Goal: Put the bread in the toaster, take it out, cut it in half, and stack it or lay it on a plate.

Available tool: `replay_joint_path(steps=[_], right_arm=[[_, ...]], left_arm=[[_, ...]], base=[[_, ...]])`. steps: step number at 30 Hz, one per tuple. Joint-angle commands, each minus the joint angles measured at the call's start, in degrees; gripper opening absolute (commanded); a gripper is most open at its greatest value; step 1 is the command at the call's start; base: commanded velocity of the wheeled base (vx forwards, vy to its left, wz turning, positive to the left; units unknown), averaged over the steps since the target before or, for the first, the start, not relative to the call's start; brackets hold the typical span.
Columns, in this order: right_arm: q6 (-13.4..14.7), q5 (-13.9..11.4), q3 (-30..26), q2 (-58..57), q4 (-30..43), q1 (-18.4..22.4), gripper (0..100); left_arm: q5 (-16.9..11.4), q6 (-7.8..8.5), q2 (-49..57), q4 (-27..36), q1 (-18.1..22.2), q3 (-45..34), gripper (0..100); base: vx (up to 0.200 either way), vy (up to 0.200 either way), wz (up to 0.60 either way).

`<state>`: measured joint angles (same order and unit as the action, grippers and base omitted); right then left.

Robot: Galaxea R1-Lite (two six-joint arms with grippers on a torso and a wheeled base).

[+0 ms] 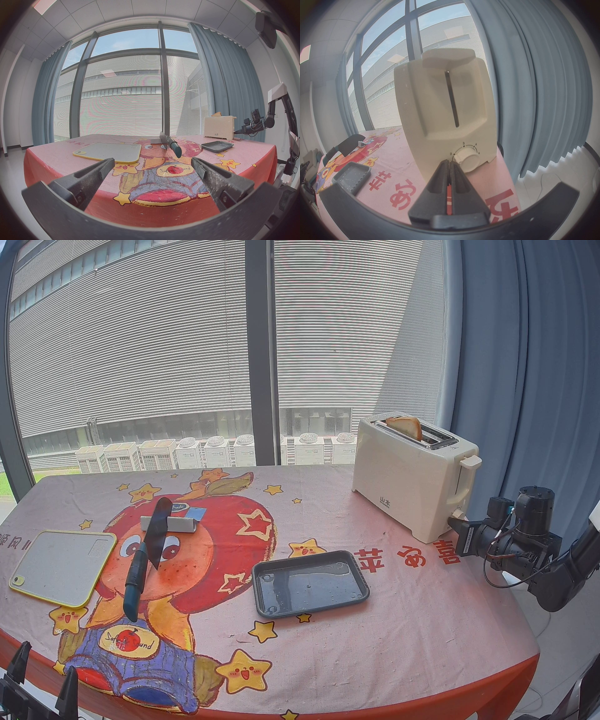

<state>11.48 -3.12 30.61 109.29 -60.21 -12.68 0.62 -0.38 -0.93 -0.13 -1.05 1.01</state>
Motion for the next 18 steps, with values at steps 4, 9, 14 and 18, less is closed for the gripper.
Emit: replay_joint_path(steps=[4,9,14,18], right_arm=[[0.0,0.0,-0.1,-0.4,-0.5,0.0,0],[0.0,0.0,-0.6,-1.4,-0.2,-0.2,0],[0.0,0.0,-1.0,-2.6,0.4,-0.3,0],[-0.1,0.0,-1.2,-5.7,0.5,-0.3,0]], left_arm=[[0.0,-0.06,0.9,0.0,0.0,-1.0,100],[0.0,-0.06,0.9,0.0,0.0,-1.0,100],[0.0,-0.06,0.9,0.0,0.0,-1.0,100],[0.0,0.03,0.9,0.0,0.0,-1.0,100]], base=[[0.000,0.000,0.00],[0.000,0.000,0.00],[0.000,0.000,0.00],[0.000,0.000,0.00]])
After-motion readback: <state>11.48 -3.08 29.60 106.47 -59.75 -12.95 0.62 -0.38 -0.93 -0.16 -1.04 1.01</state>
